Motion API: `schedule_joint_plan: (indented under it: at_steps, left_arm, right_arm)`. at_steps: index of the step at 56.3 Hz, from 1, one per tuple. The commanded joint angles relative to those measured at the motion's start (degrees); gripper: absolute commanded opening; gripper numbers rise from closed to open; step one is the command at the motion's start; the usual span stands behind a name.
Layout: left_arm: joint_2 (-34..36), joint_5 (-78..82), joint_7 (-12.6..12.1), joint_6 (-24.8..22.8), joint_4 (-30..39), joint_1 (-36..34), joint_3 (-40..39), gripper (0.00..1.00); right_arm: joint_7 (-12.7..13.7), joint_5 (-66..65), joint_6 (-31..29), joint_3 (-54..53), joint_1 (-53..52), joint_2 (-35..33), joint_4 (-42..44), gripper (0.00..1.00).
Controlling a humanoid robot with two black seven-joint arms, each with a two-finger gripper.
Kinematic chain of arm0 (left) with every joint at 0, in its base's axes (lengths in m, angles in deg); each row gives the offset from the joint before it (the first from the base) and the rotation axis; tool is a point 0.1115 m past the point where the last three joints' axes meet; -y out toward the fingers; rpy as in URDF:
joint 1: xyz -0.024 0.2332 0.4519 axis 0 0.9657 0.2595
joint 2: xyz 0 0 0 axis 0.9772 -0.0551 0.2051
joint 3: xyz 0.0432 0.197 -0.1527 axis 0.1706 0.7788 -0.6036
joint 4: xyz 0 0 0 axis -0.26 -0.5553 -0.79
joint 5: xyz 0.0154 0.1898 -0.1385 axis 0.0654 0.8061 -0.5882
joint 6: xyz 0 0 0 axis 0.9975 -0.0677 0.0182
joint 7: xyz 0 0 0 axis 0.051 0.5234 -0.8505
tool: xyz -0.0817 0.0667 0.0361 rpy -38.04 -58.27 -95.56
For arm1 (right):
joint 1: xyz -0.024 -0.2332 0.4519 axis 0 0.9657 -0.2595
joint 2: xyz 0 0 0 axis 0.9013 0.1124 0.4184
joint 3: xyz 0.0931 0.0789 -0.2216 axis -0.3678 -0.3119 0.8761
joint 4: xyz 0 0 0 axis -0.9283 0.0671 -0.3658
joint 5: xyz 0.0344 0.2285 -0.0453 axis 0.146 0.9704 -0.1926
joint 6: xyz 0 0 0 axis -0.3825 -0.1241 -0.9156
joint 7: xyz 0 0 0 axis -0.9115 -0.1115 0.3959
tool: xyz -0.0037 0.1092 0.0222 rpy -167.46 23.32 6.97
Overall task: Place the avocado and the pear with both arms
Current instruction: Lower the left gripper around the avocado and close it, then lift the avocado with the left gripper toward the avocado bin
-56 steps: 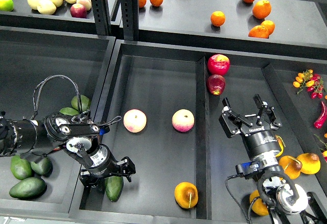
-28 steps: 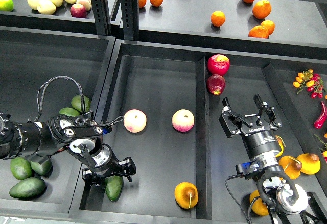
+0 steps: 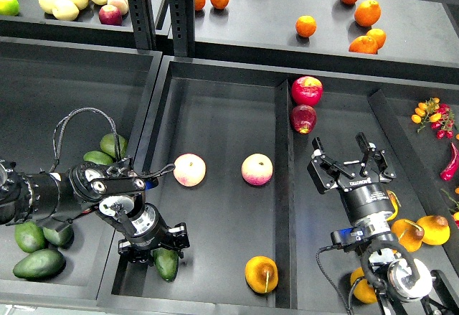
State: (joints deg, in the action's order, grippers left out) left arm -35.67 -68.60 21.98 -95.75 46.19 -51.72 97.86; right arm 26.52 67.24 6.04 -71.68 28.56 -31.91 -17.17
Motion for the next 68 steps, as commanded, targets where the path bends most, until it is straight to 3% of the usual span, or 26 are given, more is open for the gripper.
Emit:
schedule_joint_plan:
  at_steps: [1, 14, 30, 54, 68]
  left_arm:
    - [0.2, -0.2, 0.0, 0.0, -0.1, 0.3, -0.5, 0.52]
    - [0.7, -0.2, 0.0, 0.0, -0.2, 1.3, -2.9, 0.35]
    - [0.7, -2.6, 0.0, 0.0, 0.1, 0.9, -2.9, 0.22]
    - [2.6, -3.5, 0.0, 0.0, 2.3, -2.0, -2.9, 0.21]
    - [8.3, -5.9, 0.0, 0.0, 4.7, -8.4, -3.6, 0.21]
  right_arm:
    - [0.0, 0.0, 0.0, 0.0, 0.0, 0.0, 0.0, 1.0]
    - [0.0, 0.0, -0.1, 0.0, 0.0, 0.0, 0.1, 1.0]
    - [0.0, 0.0, -0.1, 0.0, 0.0, 0.0, 0.1, 1.0]
    - [0.0, 0.0, -0.1, 0.1, 0.0, 0.0, 0.2, 1.0]
    - [0.0, 0.0, -0.1, 0.5, 0.0, 0.0, 0.2, 1.0]
